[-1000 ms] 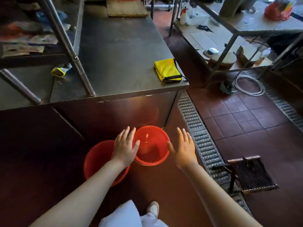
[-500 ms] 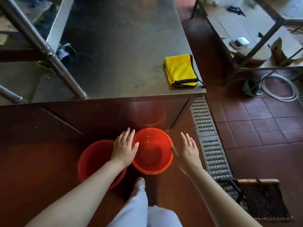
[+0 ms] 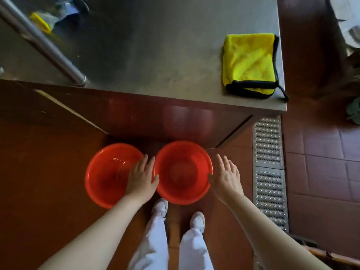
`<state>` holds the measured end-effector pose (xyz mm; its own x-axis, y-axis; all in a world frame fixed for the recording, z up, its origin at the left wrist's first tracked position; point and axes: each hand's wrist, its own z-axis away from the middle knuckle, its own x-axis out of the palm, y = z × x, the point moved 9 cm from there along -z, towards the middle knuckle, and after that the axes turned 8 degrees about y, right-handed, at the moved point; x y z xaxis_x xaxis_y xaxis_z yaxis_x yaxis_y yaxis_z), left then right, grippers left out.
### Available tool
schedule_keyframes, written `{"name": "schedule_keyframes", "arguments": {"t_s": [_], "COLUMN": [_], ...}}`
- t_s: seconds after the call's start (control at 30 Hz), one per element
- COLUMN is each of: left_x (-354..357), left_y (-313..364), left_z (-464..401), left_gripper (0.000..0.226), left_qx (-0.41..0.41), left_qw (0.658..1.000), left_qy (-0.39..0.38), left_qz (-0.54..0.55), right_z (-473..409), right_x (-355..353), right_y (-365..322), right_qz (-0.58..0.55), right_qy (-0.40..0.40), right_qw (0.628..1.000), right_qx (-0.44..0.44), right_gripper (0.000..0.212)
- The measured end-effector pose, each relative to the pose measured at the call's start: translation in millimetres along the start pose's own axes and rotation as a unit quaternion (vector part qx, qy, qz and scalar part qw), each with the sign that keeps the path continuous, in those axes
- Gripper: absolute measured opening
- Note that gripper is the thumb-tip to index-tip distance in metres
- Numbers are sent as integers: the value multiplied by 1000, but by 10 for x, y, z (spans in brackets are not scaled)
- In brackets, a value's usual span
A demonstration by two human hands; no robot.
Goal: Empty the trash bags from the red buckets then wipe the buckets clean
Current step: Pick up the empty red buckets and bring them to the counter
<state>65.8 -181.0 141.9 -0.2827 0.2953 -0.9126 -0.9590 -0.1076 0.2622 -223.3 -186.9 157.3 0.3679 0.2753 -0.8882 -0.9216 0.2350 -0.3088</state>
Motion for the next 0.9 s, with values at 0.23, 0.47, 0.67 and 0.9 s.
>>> {"name": "schedule_keyframes", "arguments": {"t_s": [0.23,0.47,0.67,0.9], "left_x": [755,1645,2356,2667], "left_y": [-148,-487,-801,-993], "left_z": [-126,-304,-516,-834], "left_gripper": [72,76,83,82], "left_qx": [-57,-125,-156,-180], "left_qw": [998,986,972,972], "left_qy": [-10,-59,-84,-63], "left_qz": [-10,88,155,138], "right_z": [-451,-742,-1009,-1228], "right_x": [668,1463,2105,2552], "right_y": [372,789,1095,1219], "right_qz": [39,42,22,-17], "right_qy": [-52,-97,-130,-144], "right_qw": [998,994,991,987], "right_qx": [-26,-12,29,74], "right_gripper": [78,77,80,83]}}
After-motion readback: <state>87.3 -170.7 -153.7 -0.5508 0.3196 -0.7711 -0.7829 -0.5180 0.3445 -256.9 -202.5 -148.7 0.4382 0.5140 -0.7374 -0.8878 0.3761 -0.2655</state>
